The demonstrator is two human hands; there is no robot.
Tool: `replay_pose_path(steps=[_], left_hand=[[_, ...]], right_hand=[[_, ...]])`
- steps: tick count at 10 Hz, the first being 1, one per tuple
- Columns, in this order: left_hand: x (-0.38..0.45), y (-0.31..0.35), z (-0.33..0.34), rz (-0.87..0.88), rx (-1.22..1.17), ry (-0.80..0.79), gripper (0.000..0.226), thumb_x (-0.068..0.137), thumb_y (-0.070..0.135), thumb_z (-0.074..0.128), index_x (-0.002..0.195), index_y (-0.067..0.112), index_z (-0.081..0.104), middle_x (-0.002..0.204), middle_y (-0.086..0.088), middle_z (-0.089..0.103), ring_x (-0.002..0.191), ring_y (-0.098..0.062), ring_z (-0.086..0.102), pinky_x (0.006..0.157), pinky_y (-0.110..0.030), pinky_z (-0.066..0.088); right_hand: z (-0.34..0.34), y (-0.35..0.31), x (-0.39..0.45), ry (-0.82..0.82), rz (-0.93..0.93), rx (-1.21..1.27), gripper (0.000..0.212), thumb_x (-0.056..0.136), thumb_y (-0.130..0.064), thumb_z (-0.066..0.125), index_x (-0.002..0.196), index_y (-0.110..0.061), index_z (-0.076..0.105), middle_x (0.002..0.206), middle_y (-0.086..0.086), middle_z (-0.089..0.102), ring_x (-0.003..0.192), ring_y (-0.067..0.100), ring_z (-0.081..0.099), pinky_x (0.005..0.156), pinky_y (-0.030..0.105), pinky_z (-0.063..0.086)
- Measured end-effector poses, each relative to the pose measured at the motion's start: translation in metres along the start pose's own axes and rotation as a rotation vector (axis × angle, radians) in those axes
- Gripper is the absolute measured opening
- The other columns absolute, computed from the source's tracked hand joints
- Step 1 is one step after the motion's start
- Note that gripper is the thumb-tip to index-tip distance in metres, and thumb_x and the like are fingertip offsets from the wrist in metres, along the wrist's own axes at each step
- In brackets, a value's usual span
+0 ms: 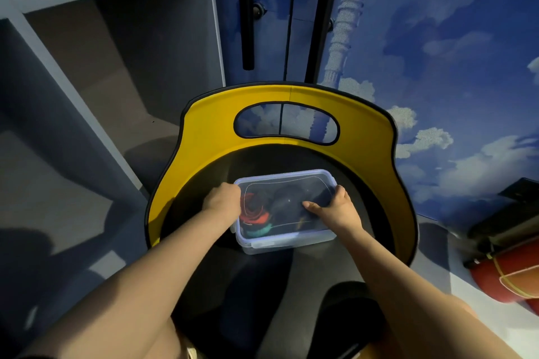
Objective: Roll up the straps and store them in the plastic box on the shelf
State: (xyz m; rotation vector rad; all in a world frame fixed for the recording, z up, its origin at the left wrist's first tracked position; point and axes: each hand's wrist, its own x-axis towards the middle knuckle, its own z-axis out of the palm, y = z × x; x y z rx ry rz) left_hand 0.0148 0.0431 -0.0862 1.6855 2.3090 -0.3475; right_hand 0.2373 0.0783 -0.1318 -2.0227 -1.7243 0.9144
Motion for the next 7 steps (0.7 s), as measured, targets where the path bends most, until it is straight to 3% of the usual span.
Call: replay_pose_path(steps=[1,2,3,5,6,7], left_hand=[[0.003,0.005,0.014,-0.055,-0.354,-0.096,0.062,0.091,0.036,0.056,0.139,0.004,0.035,0.128,-0.013,0.054,0.112,-0.028,0.057,0.085,-0.032,0.050],[0.007,0.005,0.023,-0.044,-0.487,-0.118,0.085,0.083,0.036,0.067,0.146,0.006,0.019,0.137,-0.012,0.048,0.120,-0.027,0.053,0.090,-0.031,0.049],[0.008,0.003,0.027,-0.062,-0.491,-0.056,0.082,0.083,0.035,0.068,0.146,0.012,0.022,0.138,-0.011,0.048,0.123,-0.027,0.051,0.092,-0.034,0.050],[0.004,-0.001,0.030,-0.049,-0.520,-0.038,0.083,0.086,0.039,0.063,0.149,0.017,0.015,0.143,-0.008,0.043,0.127,-0.028,0.047,0.096,-0.036,0.047],[0.000,-0.003,0.030,-0.011,-0.530,-0.080,0.087,0.087,0.040,0.061,0.151,0.018,0.007,0.153,-0.008,0.028,0.136,-0.028,0.036,0.104,-0.039,0.042],[-0.007,-0.009,0.016,0.036,-0.467,-0.016,0.088,0.086,0.047,0.058,0.151,0.020,0.003,0.159,-0.007,0.007,0.144,-0.027,0.017,0.113,-0.044,0.029]], right_hand=[[0.002,-0.002,-0.002,-0.012,0.018,-0.014,0.102,0.070,-0.060,0.070,0.146,-0.012,0.022,0.150,0.005,0.032,0.135,0.024,0.036,0.103,0.042,0.041],[0.005,-0.006,-0.006,0.005,0.028,-0.064,0.099,0.072,-0.061,0.067,0.146,-0.012,0.023,0.145,0.005,0.039,0.131,0.025,0.042,0.098,0.040,0.042],[0.005,-0.009,-0.010,0.050,0.057,-0.090,0.090,0.070,-0.061,0.069,0.137,-0.011,0.035,0.133,0.008,0.052,0.121,0.028,0.051,0.091,0.038,0.045],[0.002,-0.011,-0.011,0.029,0.070,-0.103,0.092,0.069,-0.063,0.068,0.137,-0.011,0.034,0.133,0.008,0.052,0.120,0.029,0.052,0.090,0.039,0.046],[-0.005,-0.011,-0.010,-0.075,0.072,-0.080,0.100,0.069,-0.065,0.067,0.143,-0.010,0.026,0.142,0.009,0.042,0.127,0.028,0.045,0.097,0.042,0.046],[-0.018,-0.018,-0.014,-0.044,-0.006,-0.155,0.104,0.073,-0.067,0.060,0.149,-0.013,0.015,0.157,0.008,0.018,0.142,0.026,0.024,0.111,0.043,0.032]])
